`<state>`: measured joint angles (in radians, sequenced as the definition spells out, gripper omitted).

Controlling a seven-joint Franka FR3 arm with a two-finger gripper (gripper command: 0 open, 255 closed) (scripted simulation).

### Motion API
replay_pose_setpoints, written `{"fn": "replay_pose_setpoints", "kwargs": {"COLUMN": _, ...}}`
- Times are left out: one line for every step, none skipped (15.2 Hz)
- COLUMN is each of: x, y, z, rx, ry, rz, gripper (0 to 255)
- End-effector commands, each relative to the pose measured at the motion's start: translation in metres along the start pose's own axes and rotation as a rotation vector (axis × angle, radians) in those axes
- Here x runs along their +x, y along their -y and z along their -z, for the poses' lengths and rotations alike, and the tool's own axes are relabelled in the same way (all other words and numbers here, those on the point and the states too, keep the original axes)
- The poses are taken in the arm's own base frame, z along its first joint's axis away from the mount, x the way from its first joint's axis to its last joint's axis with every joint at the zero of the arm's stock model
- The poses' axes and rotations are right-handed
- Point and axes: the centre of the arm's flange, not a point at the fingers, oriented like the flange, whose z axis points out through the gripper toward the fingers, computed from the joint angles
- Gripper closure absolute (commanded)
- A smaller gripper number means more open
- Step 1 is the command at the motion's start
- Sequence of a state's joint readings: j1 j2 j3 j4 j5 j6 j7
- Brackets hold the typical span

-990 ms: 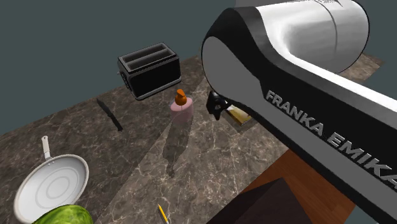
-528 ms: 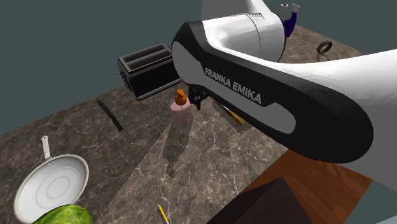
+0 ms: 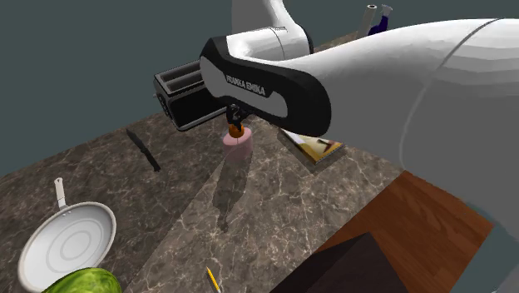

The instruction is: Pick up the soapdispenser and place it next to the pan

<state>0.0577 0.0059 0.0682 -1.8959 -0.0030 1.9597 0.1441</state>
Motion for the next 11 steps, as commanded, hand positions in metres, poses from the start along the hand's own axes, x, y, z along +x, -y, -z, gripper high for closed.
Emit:
{"fn": "replay_pose_setpoints", "kwargs": {"x": 0.023, "y": 0.007, "z": -0.013, "rx": 0.001, "ry": -0.001, "rz": 0.000, "gripper": 0}}
{"fn": "replay_pose_setpoints", "kwargs": {"x": 0.034, "y": 0.010, "z": -0.019, "rx": 0.001, "ry": -0.002, "rz": 0.000, "gripper": 0}}
{"fn": "replay_pose_setpoints", "kwargs": {"x": 0.045, "y": 0.014, "z": -0.025, "rx": 0.002, "ry": -0.003, "rz": 0.000, "gripper": 0}}
{"fn": "replay_pose_setpoints", "kwargs": {"x": 0.056, "y": 0.018, "z": -0.031, "rx": 0.002, "ry": -0.004, "rz": 0.000, "gripper": 0}}
{"fn": "replay_pose_setpoints", "kwargs": {"x": 0.067, "y": 0.022, "z": -0.036, "rx": 0.002, "ry": -0.005, "rz": 0.000, "gripper": 0}}
{"fn": "replay_pose_setpoints", "kwargs": {"x": 0.078, "y": 0.025, "z": -0.042, "rx": 0.002, "ry": -0.005, "rz": 0.000, "gripper": 0}}
{"fn": "replay_pose_setpoints", "kwargs": {"x": 0.089, "y": 0.029, "z": -0.048, "rx": 0.003, "ry": -0.006, "rz": 0.000, "gripper": 0}}
{"fn": "replay_pose_setpoints", "kwargs": {"x": 0.101, "y": 0.033, "z": -0.054, "rx": 0.003, "ry": -0.007, "rz": 0.001, "gripper": 0}}
{"fn": "replay_pose_setpoints", "kwargs": {"x": 0.106, "y": 0.035, "z": -0.057, "rx": 0.003, "ry": -0.007, "rz": 0.001, "gripper": 0}}
{"fn": "replay_pose_setpoints", "kwargs": {"x": 0.106, "y": 0.035, "z": -0.062, "rx": 0.003, "ry": -0.007, "rz": 0.001, "gripper": 0}}
{"fn": "replay_pose_setpoints", "kwargs": {"x": 0.106, "y": 0.035, "z": -0.067, "rx": 0.003, "ry": -0.007, "rz": 0.001, "gripper": 0}}
